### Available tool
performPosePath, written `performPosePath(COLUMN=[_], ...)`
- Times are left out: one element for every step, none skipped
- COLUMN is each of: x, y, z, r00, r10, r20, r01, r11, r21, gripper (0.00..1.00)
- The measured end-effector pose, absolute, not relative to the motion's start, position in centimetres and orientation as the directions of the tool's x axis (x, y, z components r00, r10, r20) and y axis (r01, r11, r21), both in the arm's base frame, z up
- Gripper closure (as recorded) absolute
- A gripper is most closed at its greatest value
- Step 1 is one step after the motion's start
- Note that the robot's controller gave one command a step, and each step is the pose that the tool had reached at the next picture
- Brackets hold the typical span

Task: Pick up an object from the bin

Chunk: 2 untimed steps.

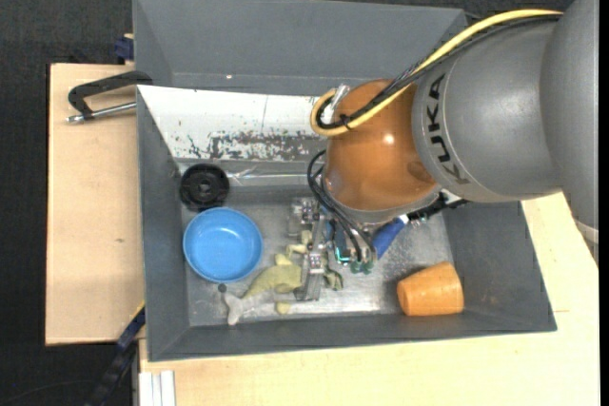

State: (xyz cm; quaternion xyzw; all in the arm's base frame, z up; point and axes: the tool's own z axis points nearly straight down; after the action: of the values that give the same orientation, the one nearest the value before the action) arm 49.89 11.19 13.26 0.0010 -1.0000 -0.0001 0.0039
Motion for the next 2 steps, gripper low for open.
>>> performPosePath(x=[49.63,49.85], y=[10.25,10.26], z=[6.75,7.16], r00=[-0.999,-0.999], r10=[0.043,0.043], r20=[0.008,0.001], r01=[0.043,0.043], r11=[0.999,0.999], r21=[0.000,0.001], gripper=[0.00,1.00])
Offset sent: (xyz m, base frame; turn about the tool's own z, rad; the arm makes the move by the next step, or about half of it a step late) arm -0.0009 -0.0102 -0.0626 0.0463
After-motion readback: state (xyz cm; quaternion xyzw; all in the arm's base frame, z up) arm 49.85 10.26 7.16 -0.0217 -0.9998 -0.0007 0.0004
